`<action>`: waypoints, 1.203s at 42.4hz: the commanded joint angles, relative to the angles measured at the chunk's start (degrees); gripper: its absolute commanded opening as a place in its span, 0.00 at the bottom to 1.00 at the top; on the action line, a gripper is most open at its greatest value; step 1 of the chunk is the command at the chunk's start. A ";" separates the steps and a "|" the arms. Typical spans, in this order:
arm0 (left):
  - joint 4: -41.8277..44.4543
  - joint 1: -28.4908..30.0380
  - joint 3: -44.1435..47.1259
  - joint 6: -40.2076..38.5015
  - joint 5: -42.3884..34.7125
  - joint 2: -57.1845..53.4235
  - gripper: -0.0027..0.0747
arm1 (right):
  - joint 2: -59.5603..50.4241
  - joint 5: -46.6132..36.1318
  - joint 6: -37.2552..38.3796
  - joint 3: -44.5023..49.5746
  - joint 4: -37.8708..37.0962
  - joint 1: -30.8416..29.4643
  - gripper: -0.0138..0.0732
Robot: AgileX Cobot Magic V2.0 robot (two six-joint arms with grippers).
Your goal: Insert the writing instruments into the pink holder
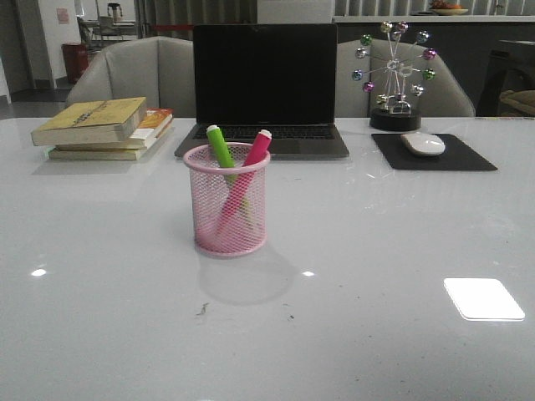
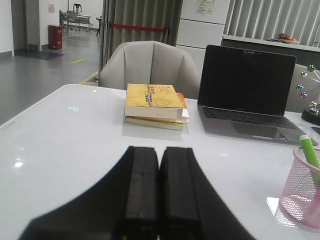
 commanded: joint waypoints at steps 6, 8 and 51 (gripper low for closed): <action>0.08 0.06 -0.05 -0.33 -5.02 -1.04 0.15 | 0.30 -4.35 -0.59 -1.65 -0.42 0.00 0.22; 0.08 0.06 -0.05 -0.33 -5.02 -1.04 0.15 | 0.30 -4.35 -0.59 -1.65 -0.42 0.00 0.22; -3.84 0.06 -0.05 7.39 -7.04 -1.04 0.15 | 0.30 -4.35 -0.59 -1.65 -0.42 0.00 0.22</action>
